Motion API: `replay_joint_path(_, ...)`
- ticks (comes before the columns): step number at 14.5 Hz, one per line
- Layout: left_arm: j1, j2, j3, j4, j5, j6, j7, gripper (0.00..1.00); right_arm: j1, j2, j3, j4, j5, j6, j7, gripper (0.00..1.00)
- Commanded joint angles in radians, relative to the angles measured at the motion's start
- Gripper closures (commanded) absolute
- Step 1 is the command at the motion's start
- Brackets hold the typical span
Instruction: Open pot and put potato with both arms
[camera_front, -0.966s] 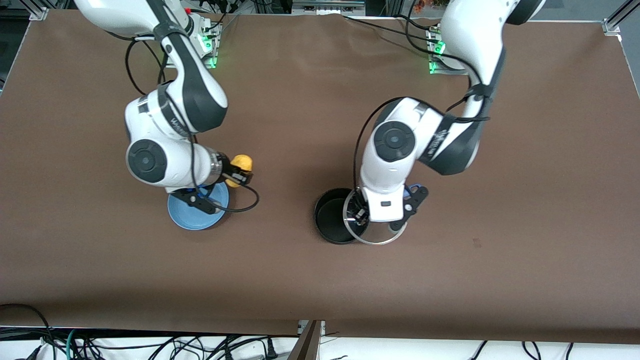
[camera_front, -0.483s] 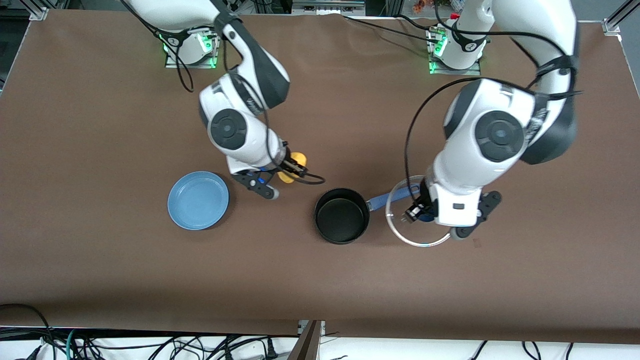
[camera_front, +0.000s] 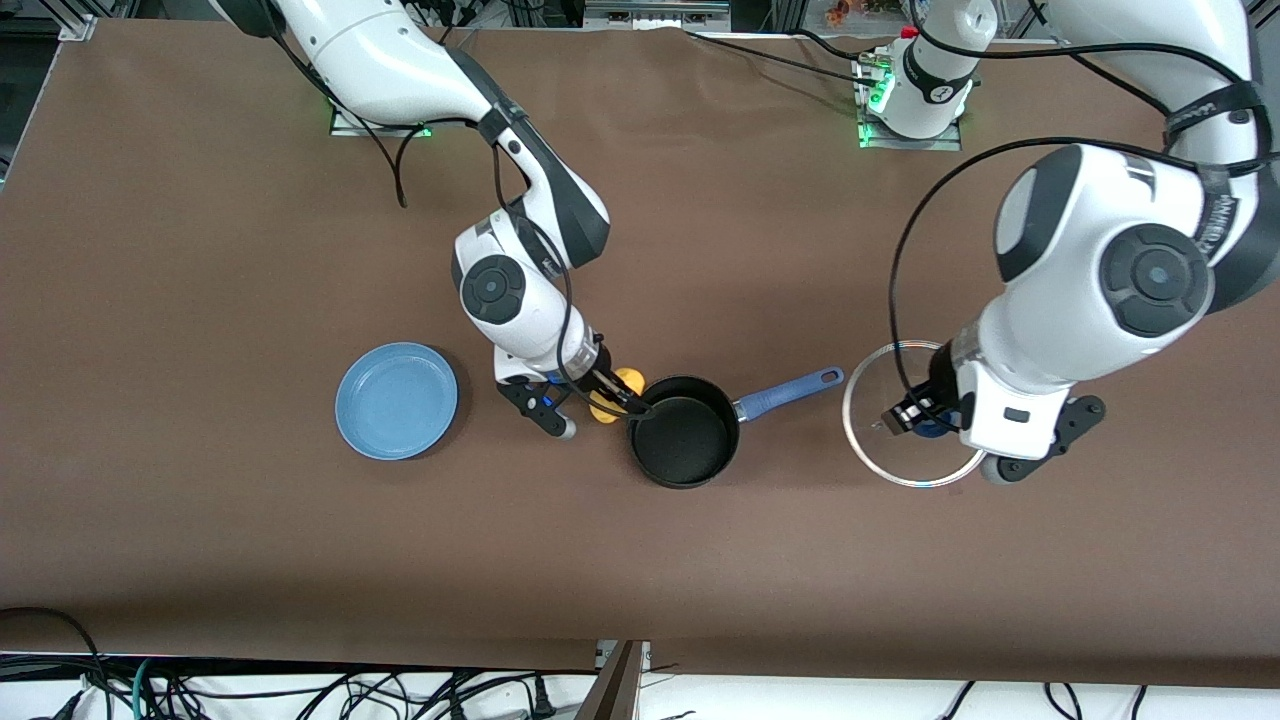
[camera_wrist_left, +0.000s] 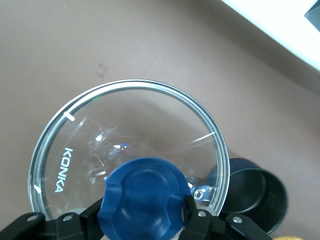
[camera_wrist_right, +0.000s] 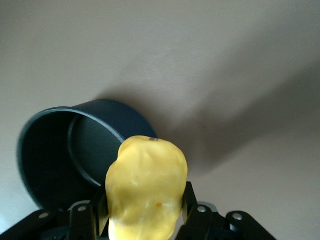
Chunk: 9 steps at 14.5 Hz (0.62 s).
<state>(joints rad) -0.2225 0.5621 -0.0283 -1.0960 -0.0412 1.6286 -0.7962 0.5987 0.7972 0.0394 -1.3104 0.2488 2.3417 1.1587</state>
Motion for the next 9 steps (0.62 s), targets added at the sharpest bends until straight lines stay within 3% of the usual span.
replay_joint_path(1,0.054,-0.080,-0.007,-0.106,-0.025,-0.003,0.133,0.81,0.032,0.060,-0.006,0.112,-0.005,-0.004,0.058,0.75)
replay_joint_path(7,0.126,-0.100,-0.007,-0.174,-0.022,0.011,0.302,0.83,0.056,0.077,-0.006,0.117,-0.005,0.083,0.156,0.73)
replay_joint_path(9,0.140,-0.126,-0.007,-0.241,-0.019,0.065,0.334,0.83,0.062,0.083,-0.006,0.117,-0.005,0.116,0.196,0.55)
